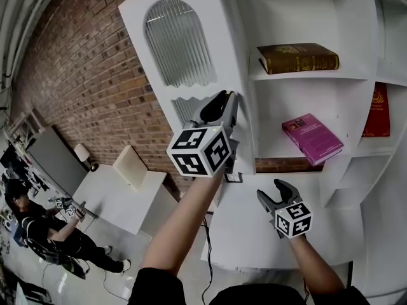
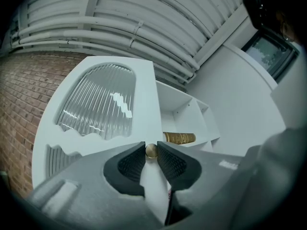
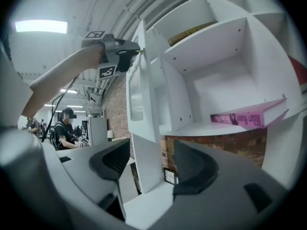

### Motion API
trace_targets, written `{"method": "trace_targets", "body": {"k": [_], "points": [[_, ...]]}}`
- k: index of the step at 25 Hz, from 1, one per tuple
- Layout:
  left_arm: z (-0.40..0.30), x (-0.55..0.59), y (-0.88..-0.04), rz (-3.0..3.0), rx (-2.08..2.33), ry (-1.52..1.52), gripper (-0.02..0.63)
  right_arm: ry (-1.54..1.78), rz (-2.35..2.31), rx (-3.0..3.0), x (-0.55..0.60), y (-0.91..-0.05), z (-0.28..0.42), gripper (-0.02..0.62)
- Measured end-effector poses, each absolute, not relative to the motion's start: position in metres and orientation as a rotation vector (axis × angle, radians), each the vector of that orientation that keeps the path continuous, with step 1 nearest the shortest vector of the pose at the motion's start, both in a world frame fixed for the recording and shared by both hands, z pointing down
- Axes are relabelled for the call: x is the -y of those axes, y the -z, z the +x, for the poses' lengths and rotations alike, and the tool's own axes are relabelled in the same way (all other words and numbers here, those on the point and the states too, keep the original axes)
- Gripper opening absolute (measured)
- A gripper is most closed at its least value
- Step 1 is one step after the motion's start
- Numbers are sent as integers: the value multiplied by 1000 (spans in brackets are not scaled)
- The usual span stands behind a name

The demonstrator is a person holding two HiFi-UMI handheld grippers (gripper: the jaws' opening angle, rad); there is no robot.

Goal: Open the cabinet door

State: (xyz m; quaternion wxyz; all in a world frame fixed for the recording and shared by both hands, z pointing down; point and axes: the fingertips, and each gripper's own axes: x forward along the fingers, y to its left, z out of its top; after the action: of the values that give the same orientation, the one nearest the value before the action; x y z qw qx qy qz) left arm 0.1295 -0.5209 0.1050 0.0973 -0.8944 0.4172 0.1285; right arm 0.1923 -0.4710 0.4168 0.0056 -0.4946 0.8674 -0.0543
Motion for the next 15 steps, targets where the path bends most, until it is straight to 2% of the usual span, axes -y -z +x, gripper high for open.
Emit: {"method": "trace_targets", "body": {"k": [6,10,15], "points": [[123,512,-105,-2665,-1243,-386,84,197,-1434,-2755,485,-411,171,280],[123,511,-105,-2647,-1260,-388,83,191,-1404,-2787,497,-416,162,241],[124,511,-106,-2634,-1275,-373,83,241,-1382,-2791,515,-425,157,233]]}}
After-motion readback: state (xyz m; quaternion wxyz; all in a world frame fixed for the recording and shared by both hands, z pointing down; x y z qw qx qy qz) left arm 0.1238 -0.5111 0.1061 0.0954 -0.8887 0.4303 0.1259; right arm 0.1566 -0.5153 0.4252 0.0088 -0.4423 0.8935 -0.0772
